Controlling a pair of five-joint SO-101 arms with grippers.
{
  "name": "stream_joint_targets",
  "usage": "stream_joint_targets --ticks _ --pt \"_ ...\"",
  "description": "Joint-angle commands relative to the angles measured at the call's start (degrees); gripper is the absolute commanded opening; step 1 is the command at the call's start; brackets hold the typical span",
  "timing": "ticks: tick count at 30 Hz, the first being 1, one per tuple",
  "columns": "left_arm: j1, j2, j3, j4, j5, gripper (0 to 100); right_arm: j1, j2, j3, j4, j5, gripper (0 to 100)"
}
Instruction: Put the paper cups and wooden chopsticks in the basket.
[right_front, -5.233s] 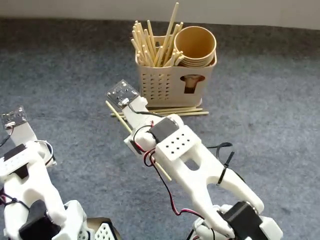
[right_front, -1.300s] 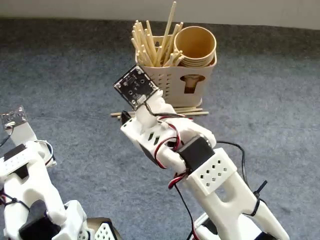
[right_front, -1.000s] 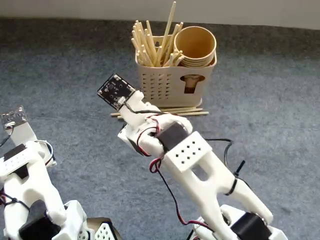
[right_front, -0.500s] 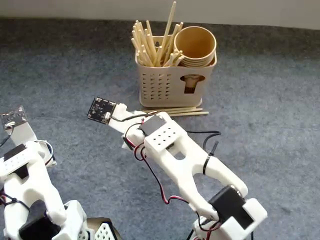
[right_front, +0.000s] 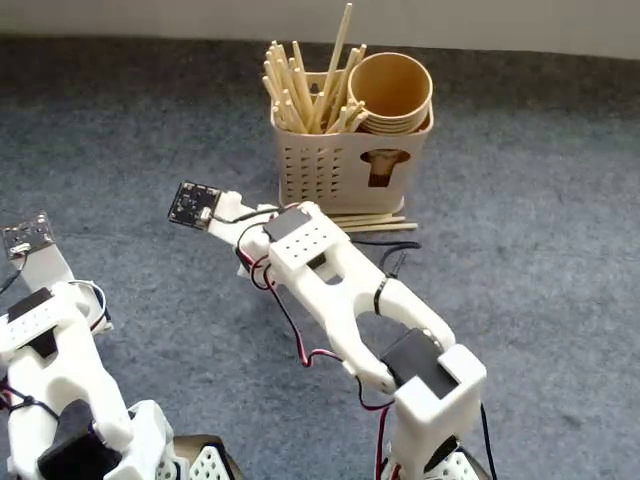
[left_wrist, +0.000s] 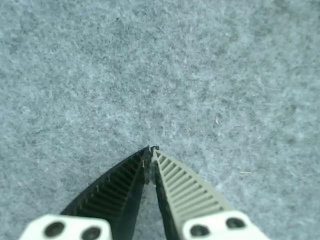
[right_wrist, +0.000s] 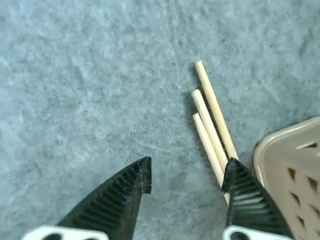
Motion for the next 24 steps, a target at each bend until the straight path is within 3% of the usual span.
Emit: stream_joint_targets --ticks 1,9,18,24 --pt "0.3 -1.5 -1.4 -0.7 -0.4 3 0.8 2.2 -7.1 -1.0 0.8 23.5" --pt "0.3 -1.5 -1.4 -0.7 -0.4 3 4.0 13.2 -16.8 -0.9 0.8 23.5" --pt "0.3 -1.5 -1.4 -0.7 -0.4 3 4.2 19.4 -18.1 -0.7 0.8 23.0" --pt "0.3 -1.5 -1.4 -0.7 -0.4 3 3.8 19.6 -17.9 -0.7 0.8 3.8"
